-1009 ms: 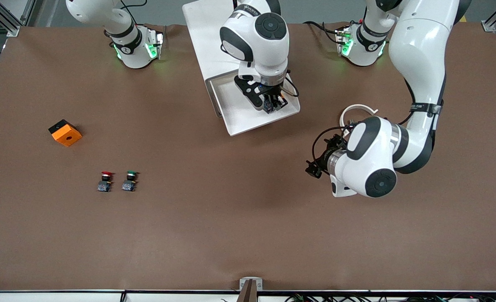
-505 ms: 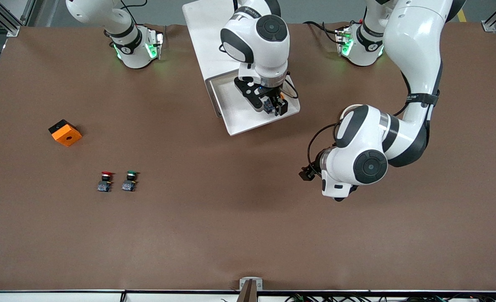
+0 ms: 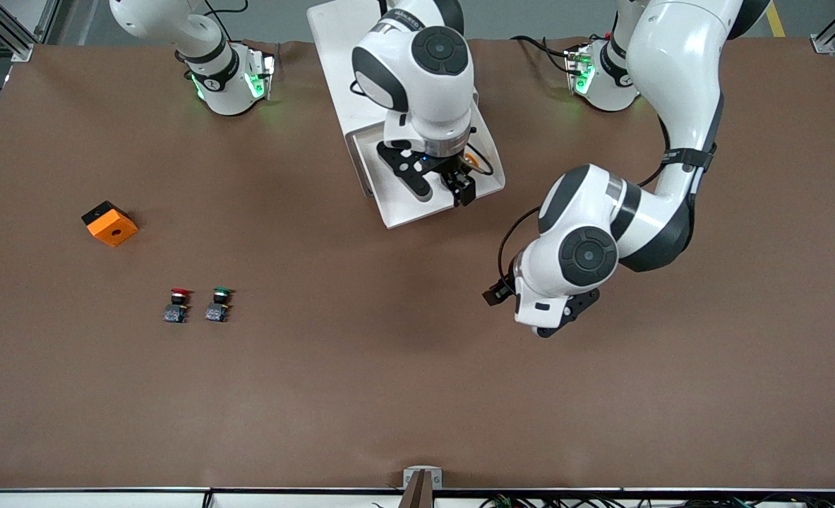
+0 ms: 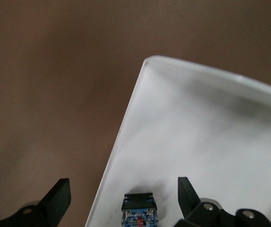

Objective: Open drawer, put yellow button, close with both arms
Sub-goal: 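Lower the yellow button into the drawer and open the right gripper, then withdraw the right gripper to rest while the left gripper reaches the drawer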

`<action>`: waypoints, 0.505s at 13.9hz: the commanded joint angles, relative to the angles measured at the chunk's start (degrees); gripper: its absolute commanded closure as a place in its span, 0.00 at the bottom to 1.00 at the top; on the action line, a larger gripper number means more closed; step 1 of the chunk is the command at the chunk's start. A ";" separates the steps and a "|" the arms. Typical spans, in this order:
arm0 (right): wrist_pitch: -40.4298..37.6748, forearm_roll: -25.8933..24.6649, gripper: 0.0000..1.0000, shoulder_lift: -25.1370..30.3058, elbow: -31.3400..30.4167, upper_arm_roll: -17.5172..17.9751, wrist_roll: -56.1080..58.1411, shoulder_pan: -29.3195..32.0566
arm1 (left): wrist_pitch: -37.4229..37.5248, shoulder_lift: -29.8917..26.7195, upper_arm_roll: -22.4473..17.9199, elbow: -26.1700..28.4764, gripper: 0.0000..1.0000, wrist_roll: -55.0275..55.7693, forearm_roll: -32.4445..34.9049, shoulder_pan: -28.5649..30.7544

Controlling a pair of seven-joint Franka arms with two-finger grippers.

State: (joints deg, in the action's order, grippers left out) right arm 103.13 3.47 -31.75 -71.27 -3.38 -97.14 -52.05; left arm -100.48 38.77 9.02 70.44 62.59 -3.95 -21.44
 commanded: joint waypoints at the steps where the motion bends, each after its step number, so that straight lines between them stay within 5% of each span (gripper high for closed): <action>1: -5.21 1.70 0.00 1.59 2.45 0.92 8.51 4.74 | -0.59 -1.06 0.56 0.93 0.00 -0.45 1.67 -1.14; 7: -16.71 5.84 0.00 7.93 2.45 0.30 34.09 19.77 | -0.24 -2.82 2.58 1.98 0.00 -0.36 1.93 -3.77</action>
State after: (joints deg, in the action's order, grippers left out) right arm 89.24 8.06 -26.04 -68.14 -3.77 -69.54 -36.18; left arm -100.72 37.76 11.17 70.55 62.56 -3.49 -23.76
